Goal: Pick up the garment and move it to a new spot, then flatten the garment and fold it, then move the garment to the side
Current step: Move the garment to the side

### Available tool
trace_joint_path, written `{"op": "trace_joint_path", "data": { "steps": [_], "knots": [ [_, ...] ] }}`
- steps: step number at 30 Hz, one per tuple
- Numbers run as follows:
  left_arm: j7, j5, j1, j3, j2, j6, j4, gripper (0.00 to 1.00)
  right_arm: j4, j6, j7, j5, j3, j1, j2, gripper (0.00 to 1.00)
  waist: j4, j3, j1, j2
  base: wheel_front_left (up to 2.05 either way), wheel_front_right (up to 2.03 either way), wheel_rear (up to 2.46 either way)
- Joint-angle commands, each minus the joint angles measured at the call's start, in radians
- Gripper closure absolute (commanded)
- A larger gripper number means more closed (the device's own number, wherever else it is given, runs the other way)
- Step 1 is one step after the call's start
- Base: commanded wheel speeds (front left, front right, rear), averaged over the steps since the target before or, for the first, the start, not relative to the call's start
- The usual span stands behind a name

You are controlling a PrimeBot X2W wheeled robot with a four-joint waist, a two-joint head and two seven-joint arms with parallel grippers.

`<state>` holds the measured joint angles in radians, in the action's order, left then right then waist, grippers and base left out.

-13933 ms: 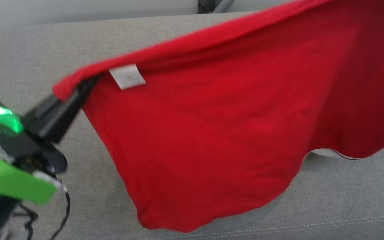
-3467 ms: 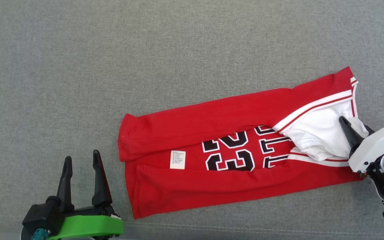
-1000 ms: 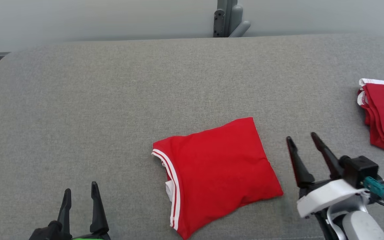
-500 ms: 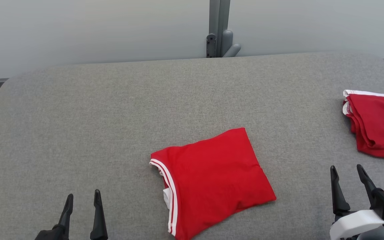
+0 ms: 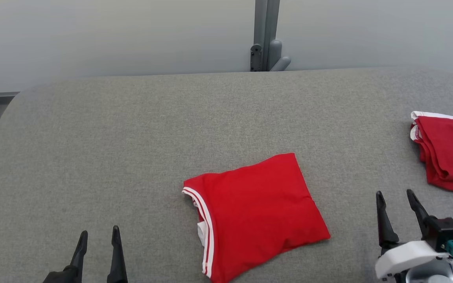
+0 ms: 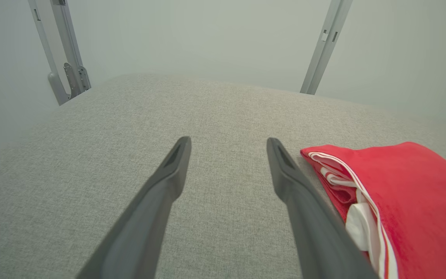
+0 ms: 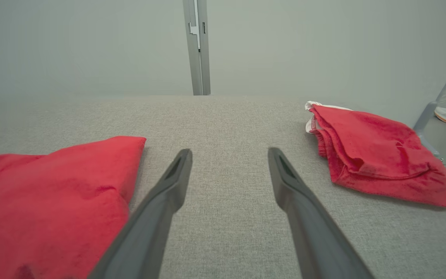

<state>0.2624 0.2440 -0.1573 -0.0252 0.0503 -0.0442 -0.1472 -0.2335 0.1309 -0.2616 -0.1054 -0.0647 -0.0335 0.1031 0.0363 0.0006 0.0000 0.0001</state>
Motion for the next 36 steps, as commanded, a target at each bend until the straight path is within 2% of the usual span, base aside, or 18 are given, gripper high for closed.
{"op": "trace_joint_path", "data": {
  "steps": [1, 4, 10, 14, 20, 26, 27, 28, 32, 36],
  "knots": [
    [0.003, -0.004, 0.013, 0.001, 0.001, 0.002, 0.001, 0.0, 0.003, -0.001, -0.004, -0.008, 0.015, 0.026, 0.001, 0.0, 0.004, 0.002, 0.0, -0.0001, 0.0, 0.0, 0.0],
    [0.003, -0.02, 0.011, -0.003, 0.001, 0.005, 0.0, 0.0, -0.029, -0.001, 0.041, -0.082, 0.099, 0.082, 0.023, 0.0, 0.008, 0.01, 0.0, -0.0001, 0.0, 0.0, 0.0],
    [0.003, -0.011, 0.042, -0.022, 0.001, 0.009, -0.01, 0.0, -0.091, -0.001, 0.362, -0.29, 0.283, 0.247, 0.078, 0.0, 0.028, 0.051, 0.0, -0.0001, 0.0, 0.0, 0.0],
    [0.003, 0.002, 0.075, -0.047, 0.001, 0.004, -0.021, 0.0, -0.154, -0.001, 0.507, -0.35, 0.357, 0.345, 0.121, 0.0, 0.062, 0.084, 0.0, -0.0001, 0.0, 0.0, 0.0],
    [0.003, 0.005, 0.111, -0.076, 0.001, 0.015, -0.031, 0.0, -0.287, -0.001, 0.619, -0.377, 0.374, 0.417, 0.11, 0.0, 0.108, 0.129, 0.0, -0.0001, 0.0, 0.0, 0.0],
    [0.003, -0.002, 0.136, -0.087, 0.001, 0.029, -0.038, 0.0, -0.389, 0.0, 0.634, -0.421, 0.387, 0.45, 0.073, 0.0, 0.123, 0.16, 0.0, -0.0001, 0.0, 0.0, 0.0],
    [0.003, -0.001, 0.138, -0.087, 0.001, 0.03, -0.039, 0.0, -0.398, 0.0, 0.62, -0.428, 0.387, 0.458, 0.068, 0.56, 0.122, 0.163, 0.0, -0.0001, 0.0, 0.0, 0.0],
    [0.003, -0.002, 0.139, -0.086, 0.001, 0.032, -0.041, 0.0, -0.41, 0.0, 0.603, -0.432, 0.376, 0.469, 0.067, 1.0, 0.118, 0.165, 0.0, -0.0001, 0.0, 0.0, 0.0],
    [0.003, -0.009, 0.15, -0.061, 0.001, 0.036, -0.037, 0.0, -0.453, -0.001, 0.578, -0.434, 0.347, 0.515, 0.056, 1.0, 0.071, 0.175, 0.0, -0.0001, 0.0, 0.0, 0.0],
    [0.003, -0.02, 0.155, -0.032, 0.001, 0.028, -0.029, 0.0, -0.425, -0.001, 0.553, -0.465, 0.343, 0.589, 0.073, 1.0, -0.019, 0.188, 0.0, -0.0001, 0.0, 0.0, 0.0]
  ]
}}
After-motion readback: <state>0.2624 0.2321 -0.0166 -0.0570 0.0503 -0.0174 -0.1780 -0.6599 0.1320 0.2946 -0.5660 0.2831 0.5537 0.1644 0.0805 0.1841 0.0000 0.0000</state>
